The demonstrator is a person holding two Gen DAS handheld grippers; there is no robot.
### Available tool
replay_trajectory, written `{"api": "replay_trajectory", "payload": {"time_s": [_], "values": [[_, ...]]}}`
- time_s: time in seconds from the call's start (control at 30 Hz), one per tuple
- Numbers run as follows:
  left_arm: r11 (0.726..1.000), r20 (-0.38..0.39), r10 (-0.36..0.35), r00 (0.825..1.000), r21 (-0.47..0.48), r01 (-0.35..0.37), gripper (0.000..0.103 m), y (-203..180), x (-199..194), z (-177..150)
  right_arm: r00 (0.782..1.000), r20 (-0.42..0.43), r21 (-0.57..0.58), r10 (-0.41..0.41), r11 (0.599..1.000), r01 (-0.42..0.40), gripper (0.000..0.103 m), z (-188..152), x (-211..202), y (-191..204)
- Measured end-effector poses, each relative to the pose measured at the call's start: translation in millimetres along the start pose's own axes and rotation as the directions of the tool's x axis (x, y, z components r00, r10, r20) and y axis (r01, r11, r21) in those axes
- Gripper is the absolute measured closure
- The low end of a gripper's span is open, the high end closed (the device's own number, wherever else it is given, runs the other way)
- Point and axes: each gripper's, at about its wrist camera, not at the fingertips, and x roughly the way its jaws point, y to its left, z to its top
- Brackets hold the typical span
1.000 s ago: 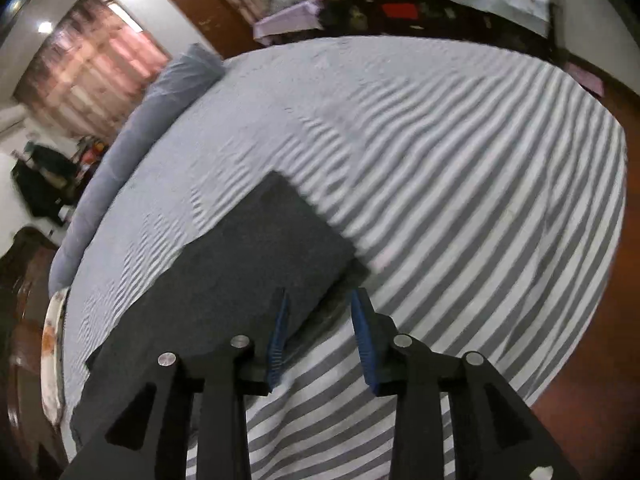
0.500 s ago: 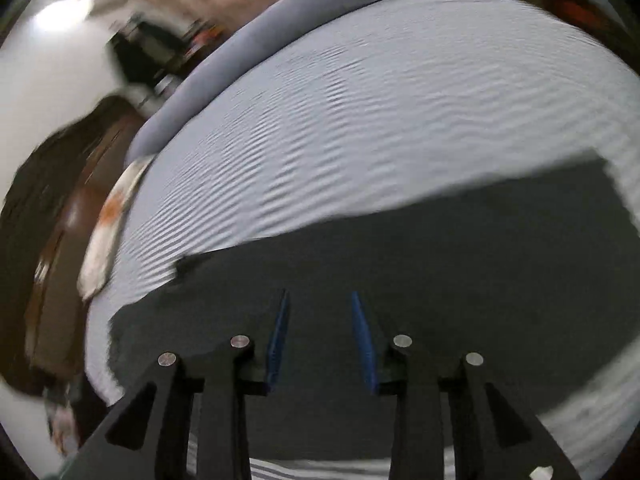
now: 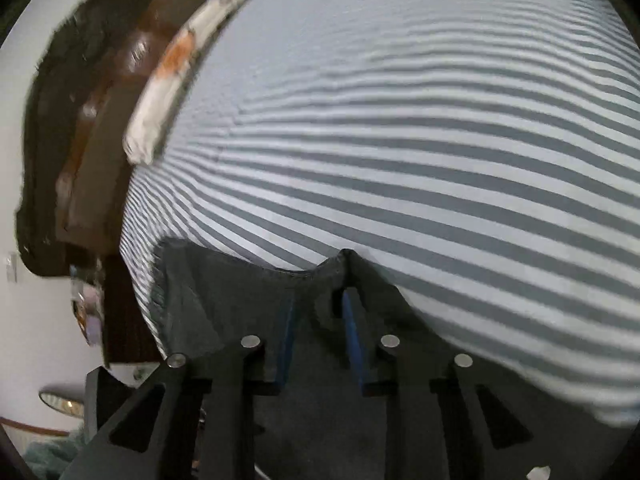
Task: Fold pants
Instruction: 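Open both tools and release the folded jeans onto the bed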
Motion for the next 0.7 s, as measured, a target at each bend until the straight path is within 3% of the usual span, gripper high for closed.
{"api": "replay_trajectory", "payload": {"time_s": [0.13,0.2,0.27,0.37,0.4,0.43,0.57,0.7], "values": [[1.0,-0.004,-0.014,1.0,-0.004,0.014,0.053,6,5,-14,0.996,-0.069,-0.025,-0.052,0.998,0.051,0.082,10,27,-3],[1.0,0.007,-0.017,1.0,0.004,0.017,0.053,8,3,-19,0.995,-0.065,-0.042,-0.078,0.996,0.075,0.084,13,34,-4],[1.0,0.009,-0.021,1.0,-0.004,0.021,0.053,10,6,-17,0.996,-0.042,-0.058,-0.076,0.996,0.074,0.083,15,31,-3],[0.999,0.009,-0.031,0.999,-0.021,0.031,0.053,11,7,-18,0.997,-0.077,-0.031,0.0,1.0,-0.002,0.083,11,36,-5],[0.999,0.01,-0.033,0.999,-0.025,0.033,0.053,11,5,-18,0.998,-0.062,-0.043,-0.003,0.999,0.001,0.086,9,34,-4],[0.999,0.01,-0.032,0.999,-0.026,0.033,0.053,11,5,-19,0.998,-0.056,-0.059,0.022,0.998,-0.026,0.097,8,30,-3],[0.999,0.016,-0.023,1.0,-0.027,0.024,0.053,14,3,-20,0.995,0.09,-0.115,0.031,0.993,-0.021,0.098,11,4,11],[1.0,0.027,-0.015,1.0,-0.016,0.015,0.053,11,4,-24,0.993,0.104,-0.144,-0.053,0.987,0.068,0.099,15,17,10]]}}
